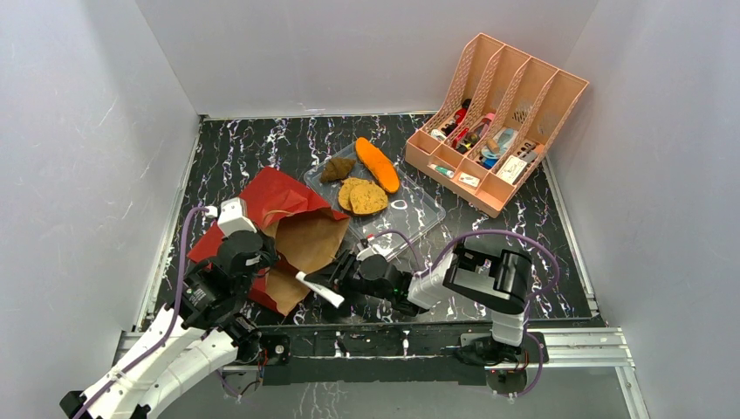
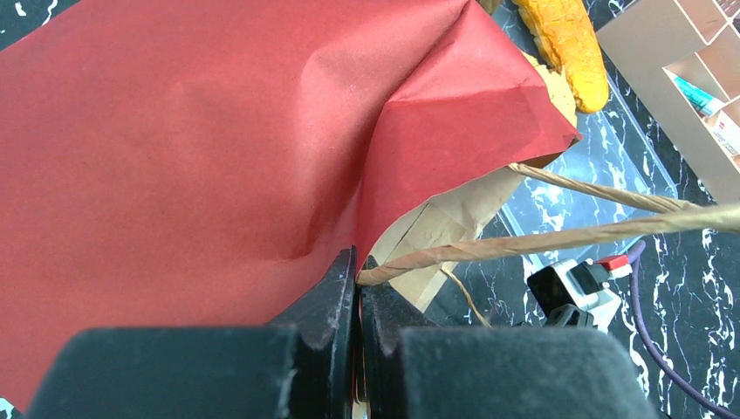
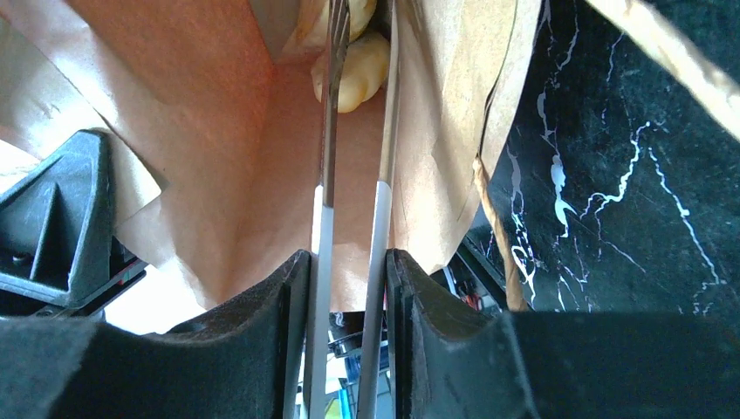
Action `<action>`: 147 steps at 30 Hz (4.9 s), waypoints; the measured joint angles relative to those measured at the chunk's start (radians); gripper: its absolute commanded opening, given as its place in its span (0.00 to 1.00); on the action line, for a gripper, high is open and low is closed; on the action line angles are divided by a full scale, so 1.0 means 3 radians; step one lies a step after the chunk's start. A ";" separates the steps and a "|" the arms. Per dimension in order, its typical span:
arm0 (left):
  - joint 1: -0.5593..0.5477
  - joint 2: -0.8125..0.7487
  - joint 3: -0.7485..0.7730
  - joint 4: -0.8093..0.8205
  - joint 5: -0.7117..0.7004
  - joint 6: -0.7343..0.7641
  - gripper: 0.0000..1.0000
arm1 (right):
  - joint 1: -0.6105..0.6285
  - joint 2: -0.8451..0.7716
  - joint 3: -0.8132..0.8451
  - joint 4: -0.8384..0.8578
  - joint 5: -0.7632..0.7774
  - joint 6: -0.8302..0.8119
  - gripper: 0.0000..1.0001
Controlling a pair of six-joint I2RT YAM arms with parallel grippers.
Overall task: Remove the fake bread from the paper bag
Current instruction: Take out the fake bread from the paper bag, then place the fake bread in the container.
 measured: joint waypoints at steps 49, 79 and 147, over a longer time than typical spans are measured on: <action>0.0000 -0.0075 0.0039 -0.0022 0.0169 0.0072 0.00 | 0.0019 0.0292 0.0349 0.0014 -0.0025 0.0167 0.41; 0.0000 -0.0163 0.0085 -0.0076 0.0077 0.0012 0.00 | -0.0116 0.0272 0.0284 -0.0006 0.0043 -0.0074 0.00; -0.0004 0.0064 0.0456 -0.0759 -0.0832 -0.0358 0.00 | -0.0689 -0.3716 -0.0706 -0.4072 0.2730 -0.0212 0.00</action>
